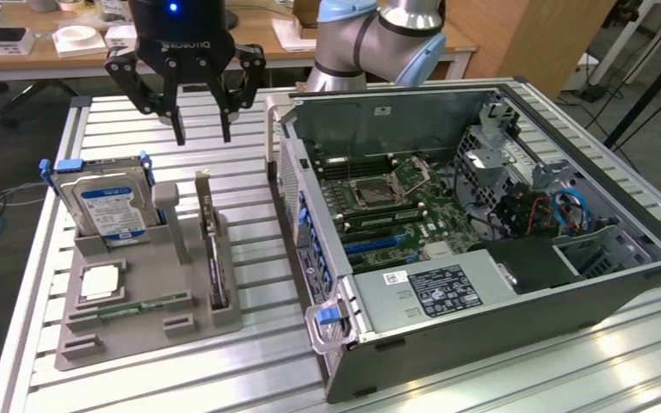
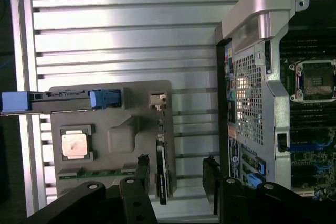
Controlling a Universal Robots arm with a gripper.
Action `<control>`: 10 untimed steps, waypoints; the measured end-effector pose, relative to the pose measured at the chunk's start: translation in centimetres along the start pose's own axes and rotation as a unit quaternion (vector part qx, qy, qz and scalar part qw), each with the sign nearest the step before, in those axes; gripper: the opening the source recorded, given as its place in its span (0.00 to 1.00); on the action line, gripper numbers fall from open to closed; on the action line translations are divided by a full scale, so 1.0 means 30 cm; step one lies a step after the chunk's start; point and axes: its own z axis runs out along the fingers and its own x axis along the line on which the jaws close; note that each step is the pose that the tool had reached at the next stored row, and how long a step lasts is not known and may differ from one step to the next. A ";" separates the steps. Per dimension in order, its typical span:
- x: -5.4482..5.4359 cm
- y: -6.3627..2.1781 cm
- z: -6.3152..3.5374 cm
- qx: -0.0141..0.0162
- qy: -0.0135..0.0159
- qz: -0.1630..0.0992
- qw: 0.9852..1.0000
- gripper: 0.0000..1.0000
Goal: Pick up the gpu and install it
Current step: 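Pick up the gpu and move the gpu toward the slot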
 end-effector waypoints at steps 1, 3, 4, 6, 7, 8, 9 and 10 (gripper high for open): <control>0.000 -0.001 0.000 0.000 0.000 0.000 1.000 0.53; 0.000 -0.003 0.000 0.000 0.000 0.000 1.000 0.53; 0.000 -0.004 0.000 0.000 0.000 0.000 1.000 0.53; 0.000 -0.006 0.000 0.000 0.000 0.000 1.000 0.53; -0.001 -0.006 0.000 0.000 0.000 0.000 1.000 0.53; -0.001 -0.007 0.000 0.000 0.000 0.000 1.000 0.53; -0.001 -0.008 0.000 0.000 0.000 0.000 1.000 0.53; -0.001 -0.009 0.000 0.000 0.000 0.000 1.000 0.53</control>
